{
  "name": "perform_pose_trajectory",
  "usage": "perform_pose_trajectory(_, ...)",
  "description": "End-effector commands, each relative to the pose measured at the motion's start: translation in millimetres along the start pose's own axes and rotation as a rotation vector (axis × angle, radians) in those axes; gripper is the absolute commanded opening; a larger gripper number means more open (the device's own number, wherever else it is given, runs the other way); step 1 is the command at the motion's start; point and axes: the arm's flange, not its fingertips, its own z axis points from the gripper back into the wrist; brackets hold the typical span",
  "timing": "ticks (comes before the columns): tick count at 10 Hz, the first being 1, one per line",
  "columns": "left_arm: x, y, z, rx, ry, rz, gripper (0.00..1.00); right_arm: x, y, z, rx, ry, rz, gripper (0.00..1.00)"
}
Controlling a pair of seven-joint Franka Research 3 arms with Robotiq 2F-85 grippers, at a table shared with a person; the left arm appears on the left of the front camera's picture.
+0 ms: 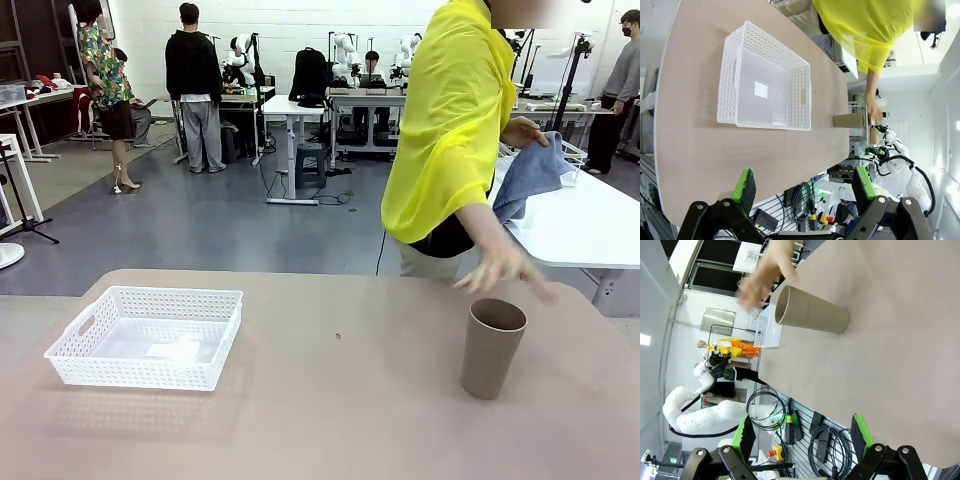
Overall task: Clean and organize the cups into the basket.
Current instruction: Pick up the Organizing basket and move it to the center of the table, then pick up the Reusable plastic cup from the right side of the table and place it inside the Organizing basket.
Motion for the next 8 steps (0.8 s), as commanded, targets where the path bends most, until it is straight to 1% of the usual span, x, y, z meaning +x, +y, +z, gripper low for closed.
perform_pose_trajectory(1, 1, -8, -6, 0.097, 0.014, -0.131, 1.0, -1, 15, -10, 0.077, 0.165, 0.254, 1.0)
perform_pose_trajectory(2, 5, -21, -18, 0.204, 0.057, -0.238, 1.0, 3, 20, -18, 0.085, 0.231, 0.451, 1.0)
perform_pose_trajectory(3, 13, -38, -35, 0.367, 0.073, -0.335, 1.0, 11, 30, -36, 0.063, 0.226, 0.67, 1.0)
perform_pose_trajectory(4, 17, -53, -52, 0.495, 0.126, -0.391, 1.0, 19, 39, -51, 0.025, 0.203, 0.877, 1.0)
perform_pose_trajectory(5, 23, -67, -70, 0.609, 0.179, -0.408, 1.0, 27, 44, -66, 0.033, 0.206, 1.029, 1.0)
perform_pose_trajectory(6, 33, -82, -89, 0.696, 0.212, -0.385, 1.0, 35, 44, -81, -0.017, 0.159, 1.144, 1.0)
perform_pose_trajectory(7, 43, -95, -112, 0.775, 0.211, -0.363, 1.0, 39, 43, -100, -0.076, 0.109, 1.234, 1.0)
perform_pose_trajectory(8, 51, -100, -133, 0.84, 0.207, -0.337, 1.0, 39, 42, -117, -0.084, 0.088, 1.278, 1.0)
